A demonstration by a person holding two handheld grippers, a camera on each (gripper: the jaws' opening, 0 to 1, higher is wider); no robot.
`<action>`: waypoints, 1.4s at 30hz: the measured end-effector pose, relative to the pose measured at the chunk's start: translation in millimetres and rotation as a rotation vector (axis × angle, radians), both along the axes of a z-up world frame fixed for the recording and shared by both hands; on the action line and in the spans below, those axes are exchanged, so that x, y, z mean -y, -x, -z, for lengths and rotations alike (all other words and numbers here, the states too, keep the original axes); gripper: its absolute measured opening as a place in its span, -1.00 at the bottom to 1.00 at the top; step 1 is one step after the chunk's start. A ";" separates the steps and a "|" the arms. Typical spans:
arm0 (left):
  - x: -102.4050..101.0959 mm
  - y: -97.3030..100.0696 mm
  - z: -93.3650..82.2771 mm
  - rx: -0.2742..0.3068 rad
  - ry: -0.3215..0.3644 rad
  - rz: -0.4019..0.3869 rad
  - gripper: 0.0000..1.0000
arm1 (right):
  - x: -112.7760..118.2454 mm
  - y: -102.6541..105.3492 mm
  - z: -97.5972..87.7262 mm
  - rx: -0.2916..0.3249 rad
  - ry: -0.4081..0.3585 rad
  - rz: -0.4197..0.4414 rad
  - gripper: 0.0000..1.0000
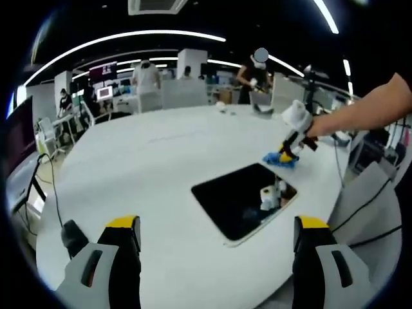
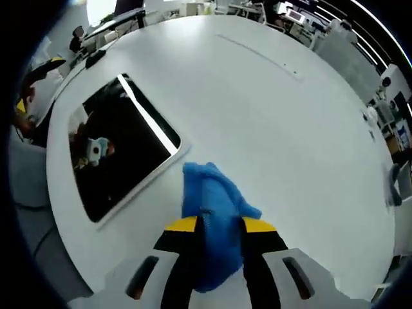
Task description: Wipe the mirror surface with the cleaning cloth until all visible marks leave the cleaned area.
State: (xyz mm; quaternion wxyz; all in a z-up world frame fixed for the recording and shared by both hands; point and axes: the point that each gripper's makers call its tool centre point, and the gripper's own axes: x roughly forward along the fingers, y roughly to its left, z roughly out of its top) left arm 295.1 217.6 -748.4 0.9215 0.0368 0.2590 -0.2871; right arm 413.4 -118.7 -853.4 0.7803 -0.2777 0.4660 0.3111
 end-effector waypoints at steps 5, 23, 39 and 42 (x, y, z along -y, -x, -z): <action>5.3 -4.6 -15.6 0.033 -0.001 0.004 0.99 | -13.0 -17.3 -43.9 0.142 -0.112 -0.049 0.73; 20.3 -16.0 -24.9 0.078 0.026 0.030 0.99 | 2.0 51.2 -109.2 0.374 -0.469 0.087 1.00; 17.0 12.0 -0.8 0.040 0.053 0.016 0.99 | 14.1 141.5 -85.4 0.373 -0.499 0.120 1.00; 17.4 15.2 -0.7 0.039 0.052 0.016 0.99 | 13.6 154.3 -76.7 0.378 -0.472 0.114 1.00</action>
